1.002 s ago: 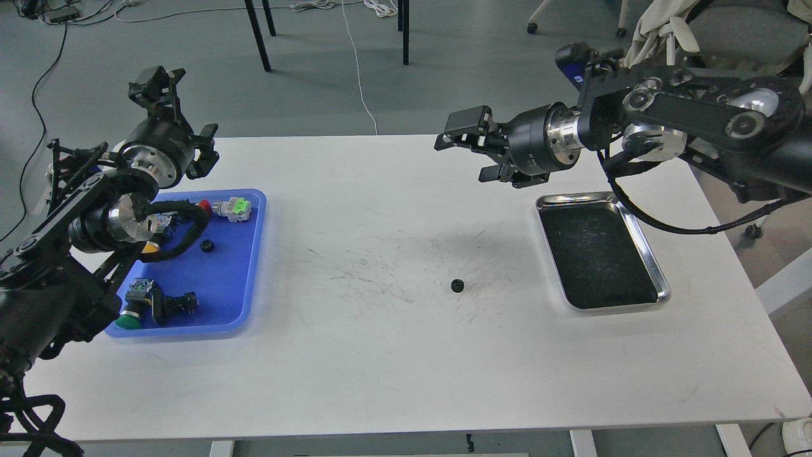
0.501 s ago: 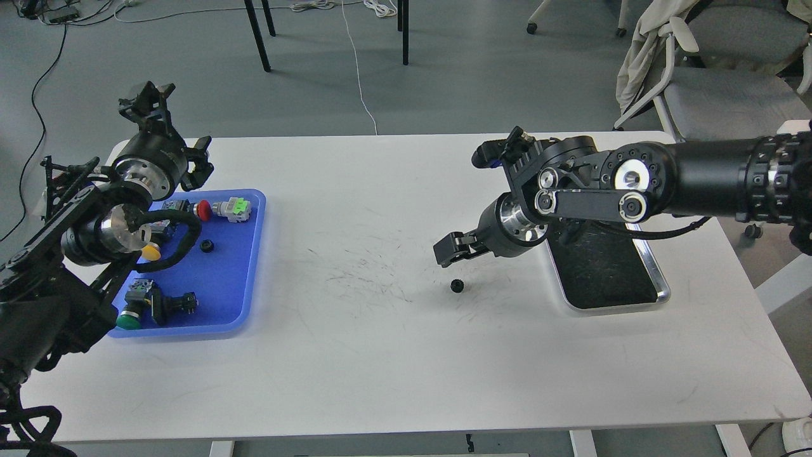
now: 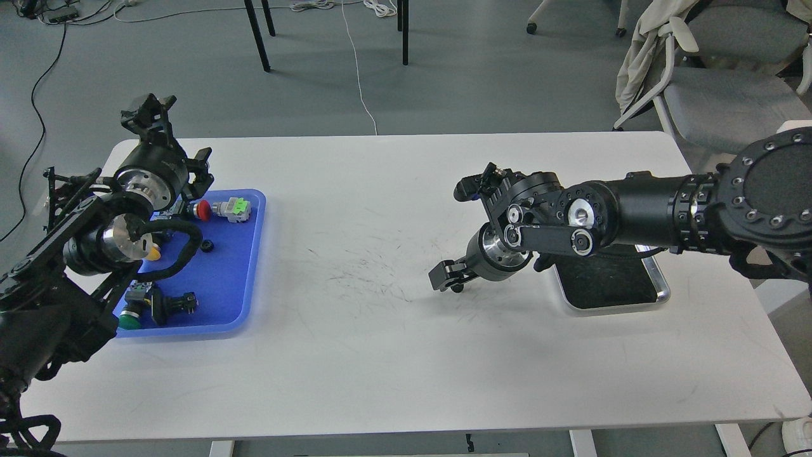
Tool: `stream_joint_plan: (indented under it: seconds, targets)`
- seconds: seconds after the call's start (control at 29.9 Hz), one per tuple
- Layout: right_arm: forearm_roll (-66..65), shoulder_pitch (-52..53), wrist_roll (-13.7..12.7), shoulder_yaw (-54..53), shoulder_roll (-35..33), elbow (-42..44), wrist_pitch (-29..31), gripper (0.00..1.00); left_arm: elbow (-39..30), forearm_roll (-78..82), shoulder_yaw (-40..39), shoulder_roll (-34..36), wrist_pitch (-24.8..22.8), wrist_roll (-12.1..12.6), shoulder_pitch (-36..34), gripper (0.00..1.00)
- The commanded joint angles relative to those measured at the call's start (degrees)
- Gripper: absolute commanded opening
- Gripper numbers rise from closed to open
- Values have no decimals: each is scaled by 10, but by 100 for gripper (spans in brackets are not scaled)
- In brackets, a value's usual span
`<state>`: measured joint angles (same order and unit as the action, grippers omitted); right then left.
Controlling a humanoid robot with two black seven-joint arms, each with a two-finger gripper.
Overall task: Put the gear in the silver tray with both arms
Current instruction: 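Reach the right gripper toward the black gear on the table, then close the right gripper on the black gear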
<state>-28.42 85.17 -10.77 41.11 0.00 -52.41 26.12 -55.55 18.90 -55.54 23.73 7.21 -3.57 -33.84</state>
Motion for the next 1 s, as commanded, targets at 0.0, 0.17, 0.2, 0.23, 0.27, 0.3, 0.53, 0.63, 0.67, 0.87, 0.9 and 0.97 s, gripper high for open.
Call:
stream_joint_plan:
  seconds: [0.0,0.17,0.2,0.23,0.27,0.3,0.53,0.63,0.67,0.87,0.9,0.97]
  targets:
    - [-1,-10,0,0,0,12,0,94,-1,0,0,0,0,-2,0,98]
    - [3,-12,0,-1,0,21,0,92,-1,0,0,0,0,-2,4,98]
    - [3,-12,0,-1,0,21,0,92,-1,0,-1,0,0,-3,4,98]
    - [3,-12,0,-2,0,21,0,91,-1,0,0,0,0,-5,4,98]
    - [4,-12,0,-2,0,21,0,91,-2,0,-1,0,1,-7,4,98]
    - [5,-12,0,-3,0,21,-1,91,-2,0,-1,0,1,-10,4,98]
    - [24,-11,0,-26,0,21,-5,91,-3,0,-1,0,2,-14,4,98]
    - [27,-14,0,-25,0,24,-5,91,-3,0,-2,1,3,-14,4,98]
    - [27,-18,0,-25,0,27,-5,91,-3,0,-2,0,3,-14,4,98]
    - [25,-31,-3,-24,0,31,-5,91,-4,0,-2,1,3,-14,4,98]
    - [25,-32,-6,-24,0,31,-5,90,-4,0,-3,1,3,-15,4,98]
    - [25,-33,-7,-23,0,31,-5,88,-4,0,-3,1,4,-15,4,98]
